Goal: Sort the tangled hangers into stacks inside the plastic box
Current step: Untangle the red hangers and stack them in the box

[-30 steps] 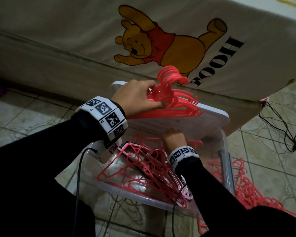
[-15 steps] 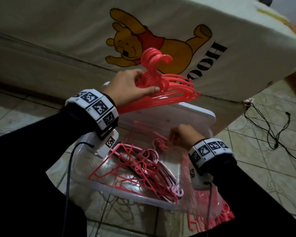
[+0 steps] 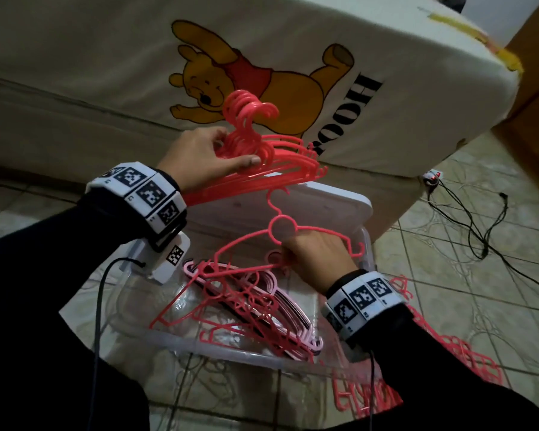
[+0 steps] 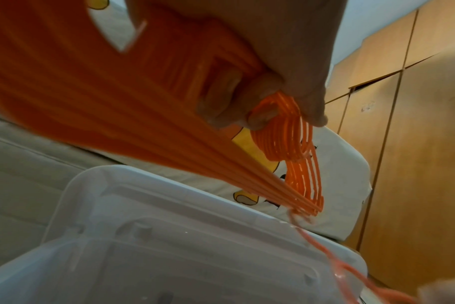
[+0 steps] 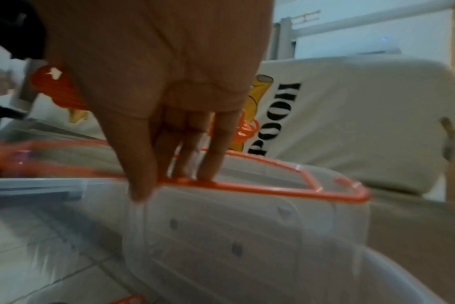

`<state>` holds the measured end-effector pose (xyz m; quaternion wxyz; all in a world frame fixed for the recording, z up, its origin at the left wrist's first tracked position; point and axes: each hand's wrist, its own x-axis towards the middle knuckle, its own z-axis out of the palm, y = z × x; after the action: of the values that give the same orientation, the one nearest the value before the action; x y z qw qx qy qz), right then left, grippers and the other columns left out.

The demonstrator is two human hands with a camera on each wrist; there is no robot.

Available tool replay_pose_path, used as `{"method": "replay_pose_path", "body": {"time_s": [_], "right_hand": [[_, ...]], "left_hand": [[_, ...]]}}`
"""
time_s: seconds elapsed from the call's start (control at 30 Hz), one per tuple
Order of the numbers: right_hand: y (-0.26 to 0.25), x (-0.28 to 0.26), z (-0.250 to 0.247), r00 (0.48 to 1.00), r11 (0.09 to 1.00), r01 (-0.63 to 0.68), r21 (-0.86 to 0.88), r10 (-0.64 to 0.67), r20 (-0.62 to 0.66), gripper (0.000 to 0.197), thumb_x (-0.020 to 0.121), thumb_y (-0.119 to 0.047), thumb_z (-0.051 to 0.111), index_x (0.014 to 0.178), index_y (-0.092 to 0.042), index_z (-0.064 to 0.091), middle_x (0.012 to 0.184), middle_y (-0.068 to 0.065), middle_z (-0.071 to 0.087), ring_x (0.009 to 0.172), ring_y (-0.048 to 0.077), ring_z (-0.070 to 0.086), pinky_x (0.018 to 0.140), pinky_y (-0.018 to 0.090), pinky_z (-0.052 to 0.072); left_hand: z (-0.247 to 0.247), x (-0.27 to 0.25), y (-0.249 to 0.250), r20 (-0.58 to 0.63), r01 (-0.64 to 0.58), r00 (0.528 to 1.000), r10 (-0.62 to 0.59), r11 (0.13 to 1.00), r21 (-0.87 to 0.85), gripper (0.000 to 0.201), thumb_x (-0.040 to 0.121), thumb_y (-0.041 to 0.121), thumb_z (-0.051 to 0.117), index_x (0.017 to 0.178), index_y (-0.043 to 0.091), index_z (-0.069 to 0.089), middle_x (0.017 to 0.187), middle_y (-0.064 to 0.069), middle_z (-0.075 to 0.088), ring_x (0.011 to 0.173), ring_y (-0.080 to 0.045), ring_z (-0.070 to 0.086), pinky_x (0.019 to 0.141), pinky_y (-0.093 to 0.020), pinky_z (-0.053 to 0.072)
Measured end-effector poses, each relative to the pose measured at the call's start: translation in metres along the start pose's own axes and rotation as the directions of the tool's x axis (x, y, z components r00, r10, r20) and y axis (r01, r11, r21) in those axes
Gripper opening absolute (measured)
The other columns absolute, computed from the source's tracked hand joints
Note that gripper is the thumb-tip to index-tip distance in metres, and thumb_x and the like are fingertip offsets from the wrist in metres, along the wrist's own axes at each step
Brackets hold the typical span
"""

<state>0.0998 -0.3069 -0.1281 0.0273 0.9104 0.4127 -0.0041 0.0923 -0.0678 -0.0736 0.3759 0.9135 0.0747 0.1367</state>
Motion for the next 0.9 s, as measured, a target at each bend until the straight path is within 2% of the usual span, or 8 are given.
{"method": "replay_pose_path", "body": {"time_s": [0.13, 0.23, 0.33, 0.5, 0.57, 0.7, 0.83, 0.9], "right_hand": [[0.006, -0.003, 0.005, 0.997, 0.999, -0.026, 0.023, 0.025, 0.068, 0.017, 0.089, -0.026, 0.052, 0.097, -0.018, 0.065, 0.097, 0.004, 0.066, 0.092, 0.026, 0.062, 0.069, 0.032, 0.045], [0.004, 0.000, -0.001, 0.991, 0.999, 0.014, 0.039, -0.008, -0.134, 0.010, 0.087, -0.023, 0.057, 0.093, -0.020, 0.064, 0.095, 0.001, 0.064, 0.092, 0.024, 0.060, 0.062, 0.031, 0.040], [0.001, 0.006, -0.009, 0.942, 0.998, 0.026, 0.049, -0.008, -0.336, 0.004, 0.078, -0.015, 0.067, 0.079, -0.017, 0.064, 0.080, 0.001, 0.064, 0.081, 0.025, 0.061, 0.052, 0.031, 0.040], [-0.006, 0.015, -0.015, 0.893, 0.999, 0.028, 0.039, -0.008, -0.451, 0.007, 0.076, -0.014, 0.071, 0.076, -0.016, 0.064, 0.076, 0.000, 0.064, 0.075, 0.024, 0.060, 0.050, 0.029, 0.039], [-0.007, 0.017, -0.017, 0.883, 0.999, 0.035, 0.040, -0.012, -0.469, 0.009, 0.075, -0.012, 0.072, 0.076, -0.014, 0.064, 0.077, 0.001, 0.065, 0.075, 0.025, 0.061, 0.052, 0.031, 0.042], [-0.007, 0.021, -0.018, 0.873, 0.998, 0.048, 0.029, -0.028, -0.488, 0.007, 0.077, -0.012, 0.071, 0.076, -0.013, 0.064, 0.076, 0.003, 0.065, 0.074, 0.026, 0.061, 0.052, 0.032, 0.044], [-0.011, 0.022, -0.017, 0.890, 0.997, 0.041, 0.064, -0.008, -0.457, 0.004, 0.081, -0.014, 0.068, 0.080, -0.012, 0.065, 0.079, 0.004, 0.064, 0.078, 0.027, 0.060, 0.050, 0.032, 0.042], [-0.011, 0.023, -0.015, 0.906, 0.992, 0.074, 0.104, -0.023, -0.423, 0.005, 0.082, -0.013, 0.066, 0.084, -0.009, 0.064, 0.085, 0.008, 0.064, 0.083, 0.029, 0.061, 0.053, 0.035, 0.045]], "left_hand": [[-0.001, -0.001, 0.002, -0.045, -0.029, 0.999, 0.028, 1.000, -0.012, 0.045, 0.068, 0.067, 0.066, 0.095, 0.030, 0.063, 0.088, 0.013, 0.065, 0.091, -0.008, 0.061, 0.082, -0.027, 0.045], [-0.001, -0.001, 0.000, -0.018, -0.035, 0.999, 0.035, 0.999, 0.007, 0.063, 0.063, 0.075, 0.059, 0.096, 0.022, 0.066, 0.091, 0.009, 0.068, 0.089, -0.010, 0.062, 0.083, -0.032, 0.049], [0.004, -0.005, 0.002, 0.036, -0.055, 0.998, 0.054, 0.998, 0.025, 0.066, 0.062, 0.086, 0.051, 0.090, 0.027, 0.064, 0.086, 0.009, 0.067, 0.083, -0.010, 0.063, 0.076, -0.032, 0.049], [0.019, -0.013, 0.014, 0.072, -0.075, 0.994, 0.077, 0.997, -0.024, 0.061, 0.064, 0.086, 0.036, 0.077, 0.031, 0.059, 0.065, 0.013, 0.062, 0.058, 0.005, 0.056, 0.057, -0.024, 0.039], [0.021, -0.014, 0.014, 0.093, -0.074, 0.993, 0.078, 0.996, -0.049, 0.058, 0.065, 0.084, 0.040, 0.078, 0.031, 0.061, 0.065, 0.014, 0.063, 0.060, 0.006, 0.057, 0.060, -0.026, 0.043], [0.021, -0.012, 0.011, 0.129, -0.090, 0.987, 0.091, 0.996, -0.019, 0.064, 0.056, 0.081, 0.055, 0.093, 0.029, 0.065, 0.087, 0.013, 0.070, 0.083, -0.004, 0.064, 0.083, -0.035, 0.052], [0.021, -0.012, 0.009, 0.153, -0.110, 0.983, 0.105, 0.994, 0.022, 0.060, 0.056, 0.074, 0.063, 0.093, 0.027, 0.064, 0.089, 0.008, 0.070, 0.084, -0.013, 0.065, 0.081, -0.041, 0.052], [0.020, -0.012, 0.008, 0.157, -0.112, 0.982, 0.107, 0.993, 0.026, 0.051, 0.057, 0.071, 0.063, 0.089, 0.032, 0.061, 0.090, 0.009, 0.069, 0.084, -0.013, 0.064, 0.080, -0.038, 0.052]]}}
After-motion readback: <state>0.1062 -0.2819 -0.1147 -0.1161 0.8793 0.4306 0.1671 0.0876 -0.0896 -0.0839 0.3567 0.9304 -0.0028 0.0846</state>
